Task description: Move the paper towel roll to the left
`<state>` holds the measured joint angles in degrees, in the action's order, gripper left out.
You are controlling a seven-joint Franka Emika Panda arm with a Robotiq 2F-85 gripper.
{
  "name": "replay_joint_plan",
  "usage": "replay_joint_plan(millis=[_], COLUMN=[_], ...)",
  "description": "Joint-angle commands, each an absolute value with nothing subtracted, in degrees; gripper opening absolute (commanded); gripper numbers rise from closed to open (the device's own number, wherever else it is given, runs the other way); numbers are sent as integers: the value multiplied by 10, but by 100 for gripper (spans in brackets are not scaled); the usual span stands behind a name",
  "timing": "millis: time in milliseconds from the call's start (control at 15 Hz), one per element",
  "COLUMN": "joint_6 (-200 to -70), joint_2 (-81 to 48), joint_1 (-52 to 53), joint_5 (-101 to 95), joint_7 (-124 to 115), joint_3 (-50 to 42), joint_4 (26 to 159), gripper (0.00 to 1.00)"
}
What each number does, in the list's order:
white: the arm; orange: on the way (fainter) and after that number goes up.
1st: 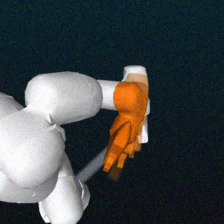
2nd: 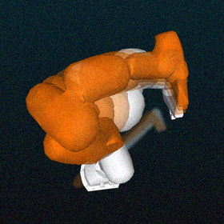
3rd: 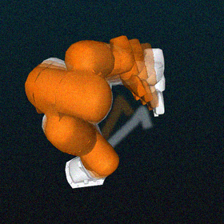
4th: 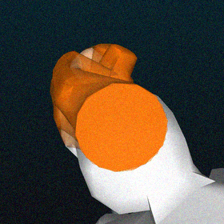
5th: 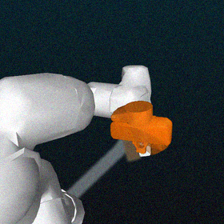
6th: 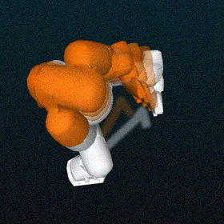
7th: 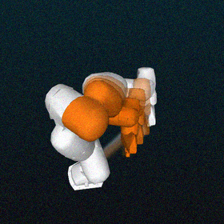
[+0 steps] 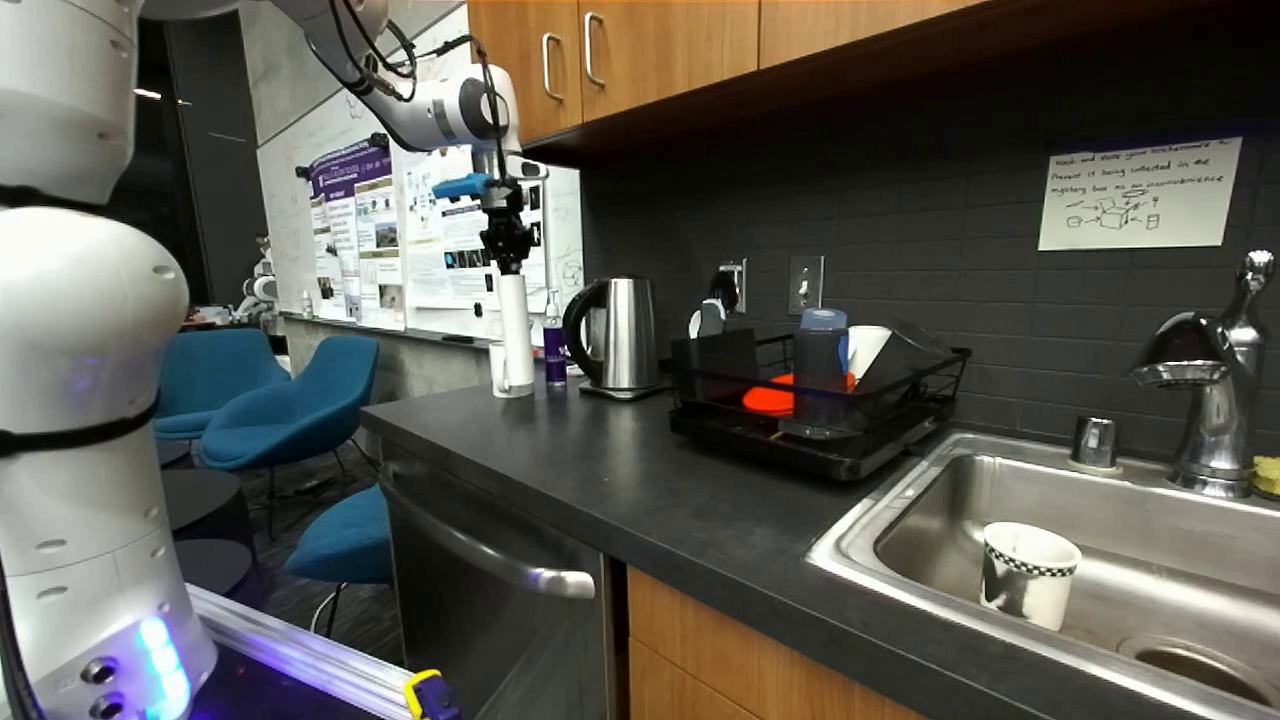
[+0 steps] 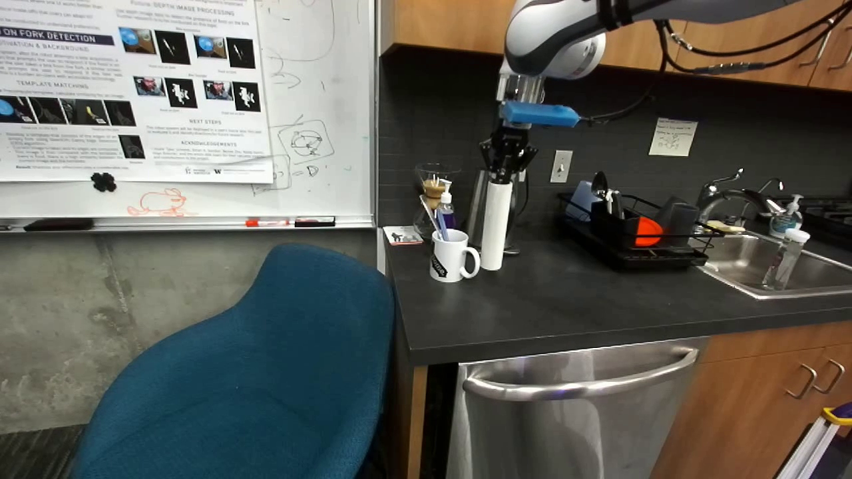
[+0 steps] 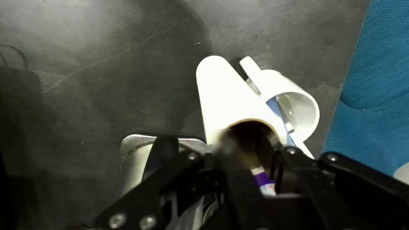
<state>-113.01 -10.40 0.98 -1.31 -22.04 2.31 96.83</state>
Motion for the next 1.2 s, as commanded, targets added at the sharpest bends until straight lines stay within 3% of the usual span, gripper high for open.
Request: replay_joint_plan(millis=[0,1133], joint_6=[-1137,-1138], joint_2=[-113,-144], joint_1=[19,16], joint_5=[-5,1], joint_7=[-236,-256], joint_3=[14,-4], joint_4=[961,956], gripper=[52,52])
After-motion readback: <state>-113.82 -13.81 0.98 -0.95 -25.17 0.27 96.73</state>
